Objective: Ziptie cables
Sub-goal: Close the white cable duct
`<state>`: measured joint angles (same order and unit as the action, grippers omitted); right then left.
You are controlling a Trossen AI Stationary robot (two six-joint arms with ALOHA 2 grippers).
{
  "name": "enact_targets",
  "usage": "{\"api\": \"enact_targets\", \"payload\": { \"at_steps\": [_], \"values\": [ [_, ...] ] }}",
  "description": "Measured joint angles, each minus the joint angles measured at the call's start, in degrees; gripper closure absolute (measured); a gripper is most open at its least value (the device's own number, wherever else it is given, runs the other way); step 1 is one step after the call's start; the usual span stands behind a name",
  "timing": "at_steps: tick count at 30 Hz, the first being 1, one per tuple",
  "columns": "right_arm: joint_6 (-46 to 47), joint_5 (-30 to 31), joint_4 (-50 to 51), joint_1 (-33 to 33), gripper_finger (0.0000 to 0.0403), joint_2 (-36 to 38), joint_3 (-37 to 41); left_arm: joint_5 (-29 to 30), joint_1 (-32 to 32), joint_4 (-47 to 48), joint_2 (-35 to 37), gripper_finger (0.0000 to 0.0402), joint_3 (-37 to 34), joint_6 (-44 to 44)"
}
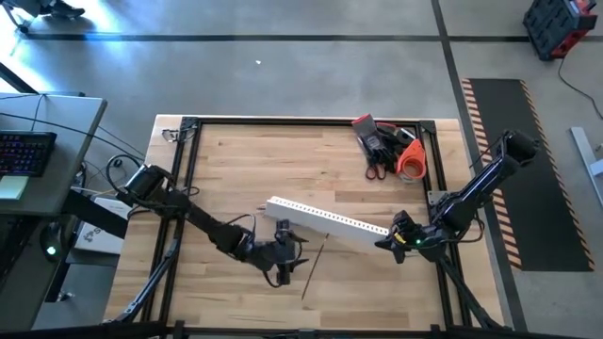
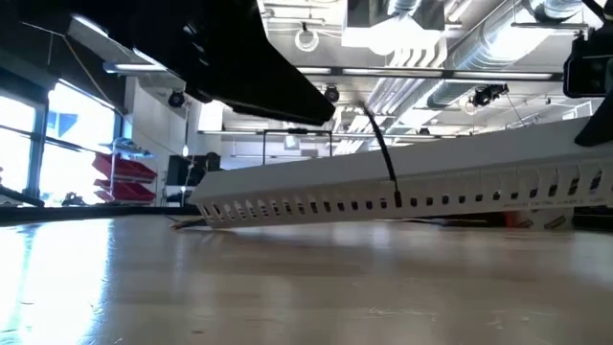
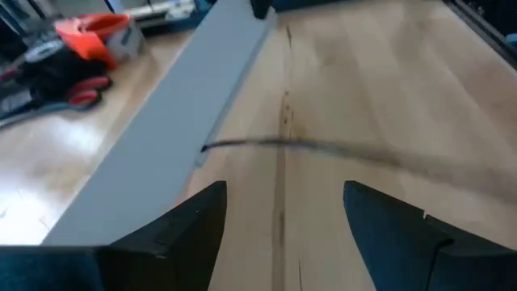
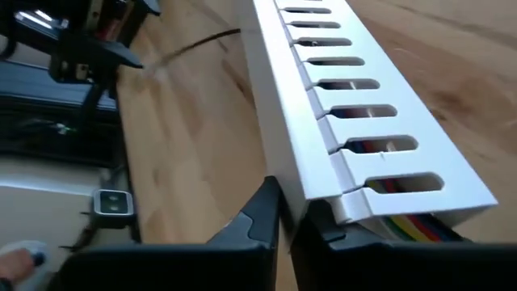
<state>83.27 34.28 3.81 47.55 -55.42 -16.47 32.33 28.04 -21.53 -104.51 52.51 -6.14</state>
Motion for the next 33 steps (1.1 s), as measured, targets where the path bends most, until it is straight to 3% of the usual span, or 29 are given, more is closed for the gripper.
{"api": "enact_targets", "payload": {
  "at_steps": [6, 11, 13, 15, 18, 25, 29, 33],
  "values": [
    [-3.0, 0.0, -8.0, -0.7, 0.0403, 0.0, 0.0, -2.2, -1.7, -8.7, -1.1, 0.017, 0.1, 4.6],
    [-7.2, -0.7, -16.5, -2.3, 0.0403, 0.0, 0.1, -9.1, -3.4, -20.3, -6.5, 0.0174, 0.1, 6.3],
    [-12.6, 0.5, -22.5, -2.5, 0.0403, 0.0, 0.1, -9.2, -3.4, -26.0, -9.1, 0.018, 0.2, 6.9],
    [-13.8, 0.9, -22.4, -2.8, 0.0403, 0.0, 0.0, -9.1, -3.4, -29.2, -11.3, 0.0188, 1.2, 7.7],
    [-9.7, -1.5, -18.2, -4.2, 0.0403, -0.1, 0.1, -8.2, -3.4, -29.4, -13.9, 0.0198, 4.0, 9.5],
    [-9.8, -3.9, -17.4, -5.7, 0.0402, -0.1, 0.1, -1.6, -3.4, -28.6, -16.6, 0.0201, 12.4, 20.7],
    [-9.5, -6.2, -13.9, -6.7, 0.0403, -0.1, 0.0, -2.9, -5.7, -23.0, -16.6, 0.0201, 16.4, 20.4],
    [-13.0, -8.5, -12.0, -8.0, 0.0403, -0.1, 0.0, -9.7, -9.8, -12.4, -16.6, 0.0201, 20.3, 13.9]
  ]
}}
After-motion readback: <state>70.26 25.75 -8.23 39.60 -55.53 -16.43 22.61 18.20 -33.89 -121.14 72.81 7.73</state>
